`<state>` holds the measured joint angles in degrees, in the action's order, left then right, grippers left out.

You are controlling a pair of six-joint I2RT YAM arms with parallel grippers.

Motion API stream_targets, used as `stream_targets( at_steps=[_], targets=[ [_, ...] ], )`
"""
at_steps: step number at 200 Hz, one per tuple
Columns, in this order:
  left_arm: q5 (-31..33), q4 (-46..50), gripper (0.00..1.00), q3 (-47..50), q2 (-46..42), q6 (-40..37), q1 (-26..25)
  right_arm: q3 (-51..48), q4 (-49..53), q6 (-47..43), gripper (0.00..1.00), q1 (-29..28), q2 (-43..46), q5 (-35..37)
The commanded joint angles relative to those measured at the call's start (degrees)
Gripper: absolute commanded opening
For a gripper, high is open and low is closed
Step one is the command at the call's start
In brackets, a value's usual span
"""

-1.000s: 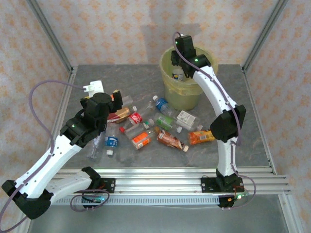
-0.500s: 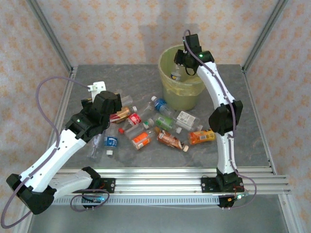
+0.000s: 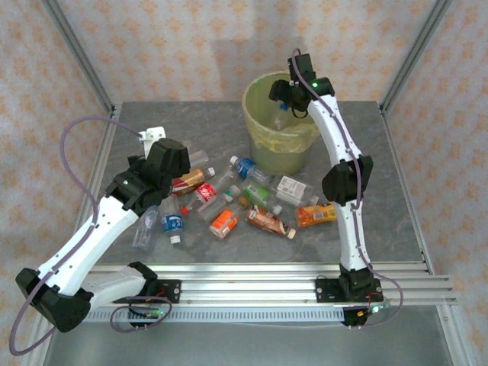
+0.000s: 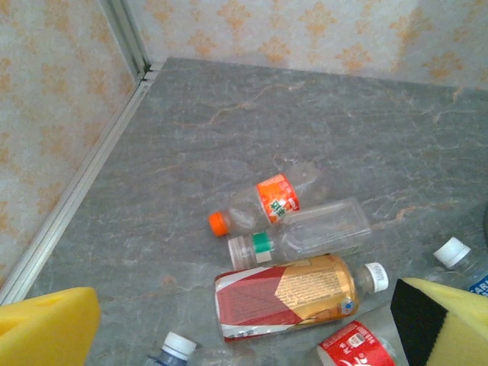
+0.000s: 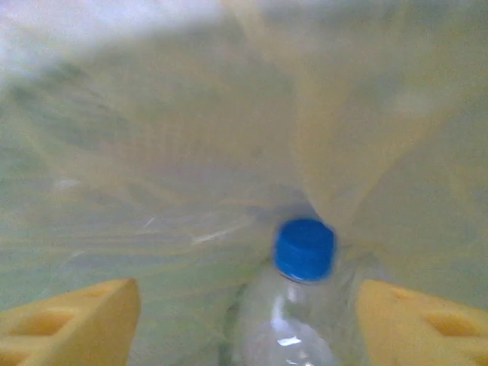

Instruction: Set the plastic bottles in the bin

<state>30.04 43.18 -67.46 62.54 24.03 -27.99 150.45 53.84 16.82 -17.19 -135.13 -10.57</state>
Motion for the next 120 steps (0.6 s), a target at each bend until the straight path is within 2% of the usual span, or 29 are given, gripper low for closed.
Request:
stream_targets(
  at_steps=[1,58,65,83,103,120],
  targets=[
    [-1.7,4.1,1.0,0.3,-0.1,2.9,1.9,5.4,1.2,-3.7,0.83,0.0,2.7,2.8],
    [-10.8,12.2,0.98,5.1,-0.5,6.0,8.2,6.1,2.2,-9.1,0.94,0.0,10.1,6.1],
    [-11.9,13.3,0.97,5.9,-0.5,6.3,8.3,5.9,2.7,-9.3,1.0,0.0,11.3,6.1],
    [-14.1,15.3,0.95,8.1,-0.6,8.6,8.3,4.7,4.0,-9.6,0.99,0.0,14.3,6.4],
    [-13.8,17.1,0.95,10.0,-0.9,9.9,8.4,1.7,5.5,-9.4,0.99,-0.2,18.1,7.5],
    [-14.9,16.0,0.91,12.1,-1.0,10.3,9.2,-6.2,4.1,-9.3,0.99,-1.4,23.6,10.1]
  ],
)
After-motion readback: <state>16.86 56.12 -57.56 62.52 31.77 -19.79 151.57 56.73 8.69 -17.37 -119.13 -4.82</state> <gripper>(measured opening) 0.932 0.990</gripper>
